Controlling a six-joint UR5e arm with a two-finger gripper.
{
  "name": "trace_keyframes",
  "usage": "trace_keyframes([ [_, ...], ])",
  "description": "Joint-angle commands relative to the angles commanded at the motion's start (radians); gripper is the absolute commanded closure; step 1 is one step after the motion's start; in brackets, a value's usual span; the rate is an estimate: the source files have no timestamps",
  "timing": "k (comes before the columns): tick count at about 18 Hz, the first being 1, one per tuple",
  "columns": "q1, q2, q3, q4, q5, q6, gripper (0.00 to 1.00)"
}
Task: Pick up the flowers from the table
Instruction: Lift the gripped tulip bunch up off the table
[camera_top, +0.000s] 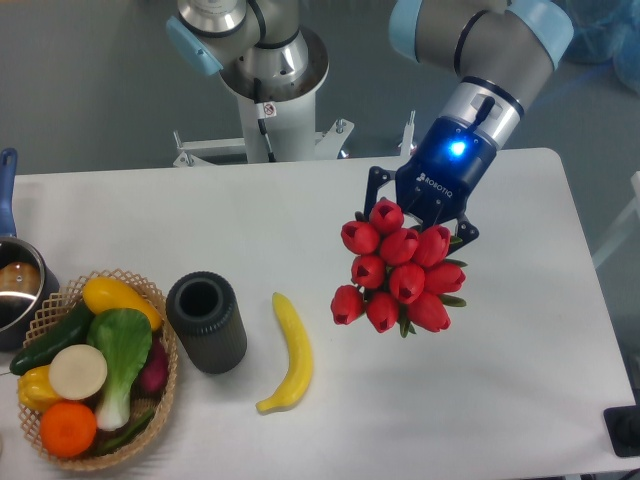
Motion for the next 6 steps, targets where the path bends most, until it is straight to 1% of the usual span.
trace_keyframes([
  [1, 0.0, 0.0, 0.002, 0.0, 0.0, 0.0, 0.61],
  [3, 0.0, 0.0, -0.017, 0.002, 0.0, 0.002, 0.61],
  [6, -0.003, 0.002, -0.018, 0.002, 0.0, 0.0, 0.61],
])
